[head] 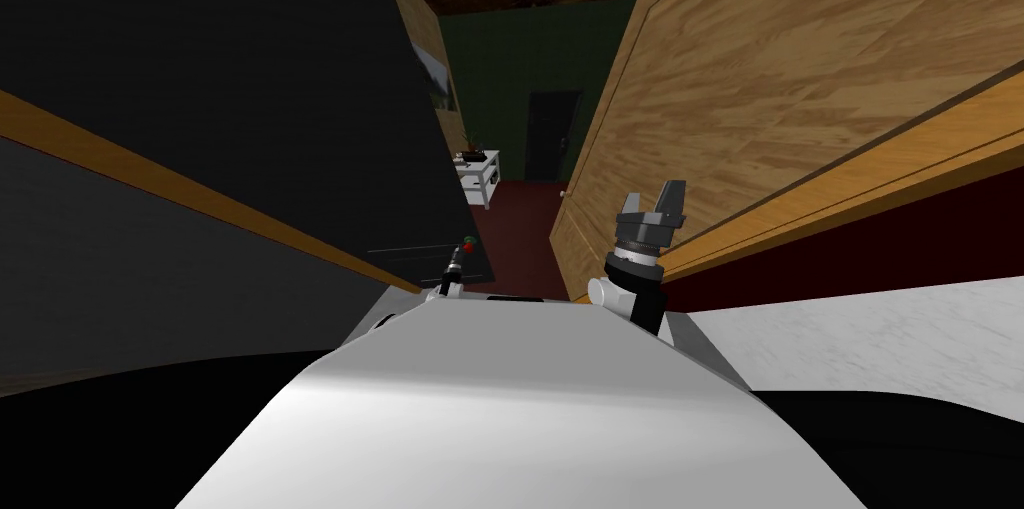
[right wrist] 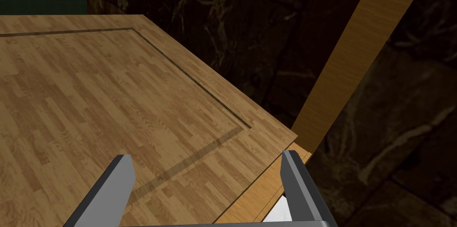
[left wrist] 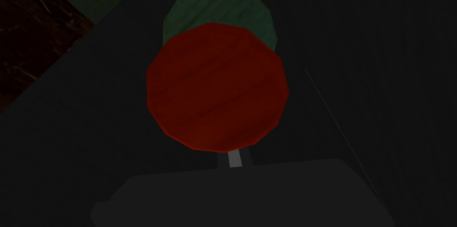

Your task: Push the door open

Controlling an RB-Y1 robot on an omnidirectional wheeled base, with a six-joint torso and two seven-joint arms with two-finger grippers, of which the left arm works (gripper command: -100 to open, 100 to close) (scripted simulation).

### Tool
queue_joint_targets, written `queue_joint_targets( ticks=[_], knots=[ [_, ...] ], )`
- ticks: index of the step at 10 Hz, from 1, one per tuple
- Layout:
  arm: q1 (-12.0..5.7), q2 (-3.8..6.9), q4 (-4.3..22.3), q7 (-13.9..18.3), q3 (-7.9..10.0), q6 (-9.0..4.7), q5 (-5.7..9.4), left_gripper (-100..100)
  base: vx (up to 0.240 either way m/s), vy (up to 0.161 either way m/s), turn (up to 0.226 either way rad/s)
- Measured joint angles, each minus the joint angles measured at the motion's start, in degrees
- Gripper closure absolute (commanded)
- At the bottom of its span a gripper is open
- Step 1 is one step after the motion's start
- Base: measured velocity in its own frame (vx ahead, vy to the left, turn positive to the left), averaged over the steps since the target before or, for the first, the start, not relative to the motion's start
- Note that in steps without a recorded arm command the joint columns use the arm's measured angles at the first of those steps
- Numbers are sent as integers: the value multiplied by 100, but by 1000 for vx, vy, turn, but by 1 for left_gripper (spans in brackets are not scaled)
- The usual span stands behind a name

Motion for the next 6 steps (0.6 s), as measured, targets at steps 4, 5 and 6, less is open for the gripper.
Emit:
queue_joint_targets(
  ticks=[4,5,6],
  knots=[
    [37,44,-2,-547,34,42,-115,-100,-51,-45,14],
    [27,62,46,-710,48,28,-154,-100,-38,-33,7],
    [18,71,75,-840,55,16,-172,-100,-29,-34,10]
  ],
)
